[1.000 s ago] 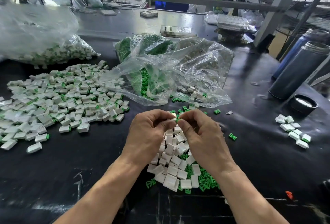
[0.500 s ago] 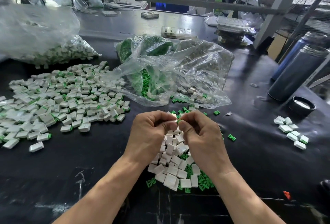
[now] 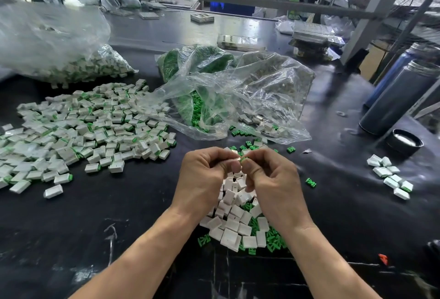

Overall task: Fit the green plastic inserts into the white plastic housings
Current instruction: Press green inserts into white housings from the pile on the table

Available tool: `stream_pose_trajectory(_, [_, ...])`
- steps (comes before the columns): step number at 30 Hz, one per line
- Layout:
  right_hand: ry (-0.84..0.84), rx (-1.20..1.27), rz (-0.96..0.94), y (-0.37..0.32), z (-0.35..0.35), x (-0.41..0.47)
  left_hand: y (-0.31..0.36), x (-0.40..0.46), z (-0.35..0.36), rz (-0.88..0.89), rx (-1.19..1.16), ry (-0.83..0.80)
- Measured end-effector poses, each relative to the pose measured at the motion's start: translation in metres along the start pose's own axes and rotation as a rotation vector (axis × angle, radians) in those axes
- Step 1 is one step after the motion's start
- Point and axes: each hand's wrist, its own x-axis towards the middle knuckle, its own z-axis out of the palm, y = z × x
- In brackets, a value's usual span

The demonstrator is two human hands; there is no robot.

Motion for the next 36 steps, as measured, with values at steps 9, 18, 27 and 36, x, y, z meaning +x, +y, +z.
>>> stream_pose_trajectory(9, [-0.014, 0.177, 0.116, 0.004, -0.006, 0.008, -0.004, 0.007, -0.007, 0.184, 0.316, -0.076])
stream_pose_trajectory(18, [0.067, 0.077, -0.059, 0.003, -0.004, 0.005, -0.007, 0.008, -0.007, 0.203, 0.270, -0.071])
stream_pose_trajectory(27, [0.055, 0.137, -0.106, 0.001, -0.006, 0.006, -0.001, 0.006, -0.006, 0.160, 0.117, -0.104])
stream_pose_trajectory(36, [0.020, -0.013, -0.187, 0.001, -0.003, 0.004, -0.005, 0.008, -0.008, 0.048, -0.082, -0.087])
